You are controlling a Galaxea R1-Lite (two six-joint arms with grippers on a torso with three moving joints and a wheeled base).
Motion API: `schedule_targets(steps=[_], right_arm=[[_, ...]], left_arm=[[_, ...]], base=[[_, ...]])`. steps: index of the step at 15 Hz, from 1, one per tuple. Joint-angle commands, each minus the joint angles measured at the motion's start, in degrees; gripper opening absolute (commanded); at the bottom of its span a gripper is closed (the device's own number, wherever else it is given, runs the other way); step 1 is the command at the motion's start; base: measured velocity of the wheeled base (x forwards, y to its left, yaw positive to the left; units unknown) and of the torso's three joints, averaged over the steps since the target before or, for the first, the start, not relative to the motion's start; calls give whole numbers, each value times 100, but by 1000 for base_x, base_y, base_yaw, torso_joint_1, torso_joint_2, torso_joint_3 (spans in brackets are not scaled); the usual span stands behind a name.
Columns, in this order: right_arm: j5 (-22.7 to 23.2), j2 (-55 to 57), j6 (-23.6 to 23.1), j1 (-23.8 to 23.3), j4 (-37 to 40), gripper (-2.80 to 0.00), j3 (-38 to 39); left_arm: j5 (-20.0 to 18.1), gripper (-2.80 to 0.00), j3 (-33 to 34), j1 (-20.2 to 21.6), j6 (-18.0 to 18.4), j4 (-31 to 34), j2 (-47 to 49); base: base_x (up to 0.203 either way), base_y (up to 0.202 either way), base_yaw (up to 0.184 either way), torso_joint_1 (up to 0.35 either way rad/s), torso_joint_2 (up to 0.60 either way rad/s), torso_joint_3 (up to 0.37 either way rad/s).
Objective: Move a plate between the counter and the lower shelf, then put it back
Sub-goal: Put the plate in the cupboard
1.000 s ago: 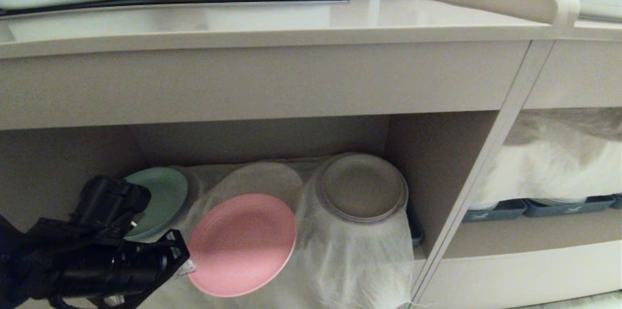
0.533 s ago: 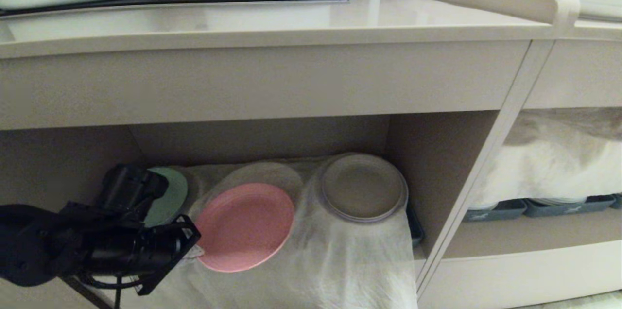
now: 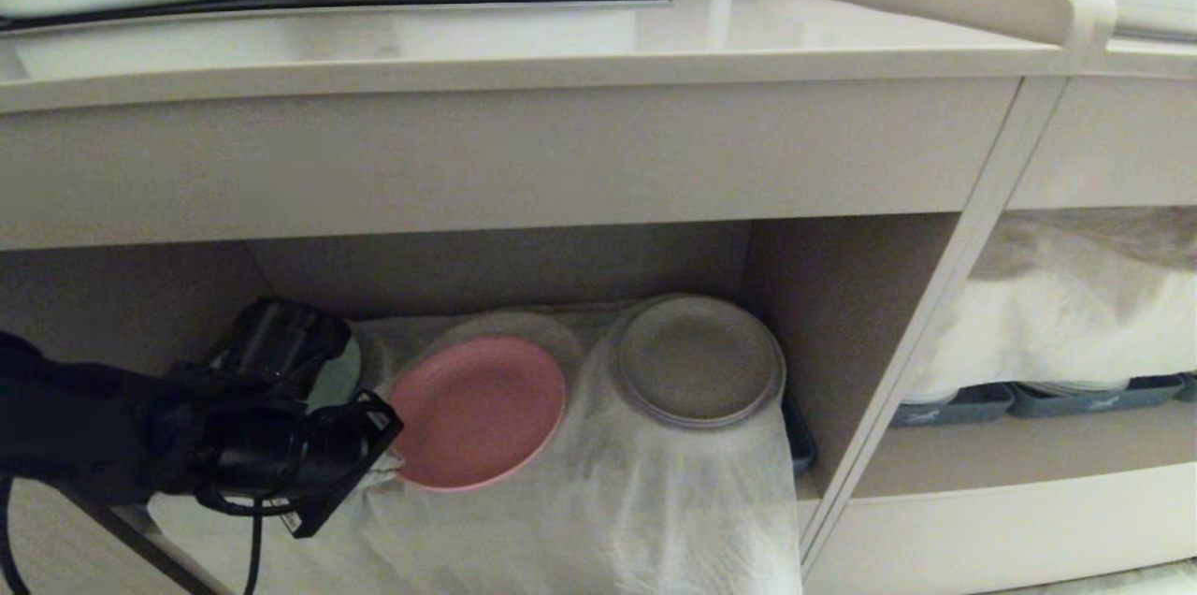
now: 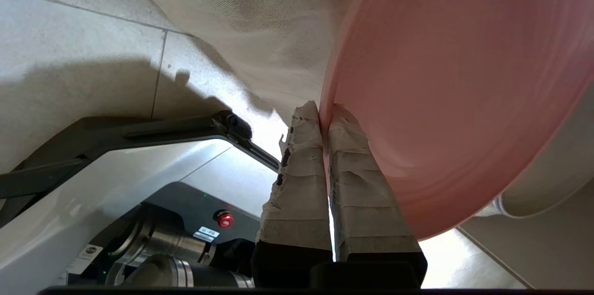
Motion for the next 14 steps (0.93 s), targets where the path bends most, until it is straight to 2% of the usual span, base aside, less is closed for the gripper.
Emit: schedule_targets(steps=[1,4,14], right_arm=[[-1,7,3,2,-2,-280,0],[-1,7,6,2,-2,-280,0],[-1,7,6,2,-2,-280,0]], left_arm=[[-5,-280,-9,10,-76,-8,131],[-14,-280,-159,2,-220,-8,233],[-21,-280,-532,2,-232,-8,571]], base=[[0,0,0,0,0,0],[0,0,0,0,0,0],[0,0,0,0,0,0]])
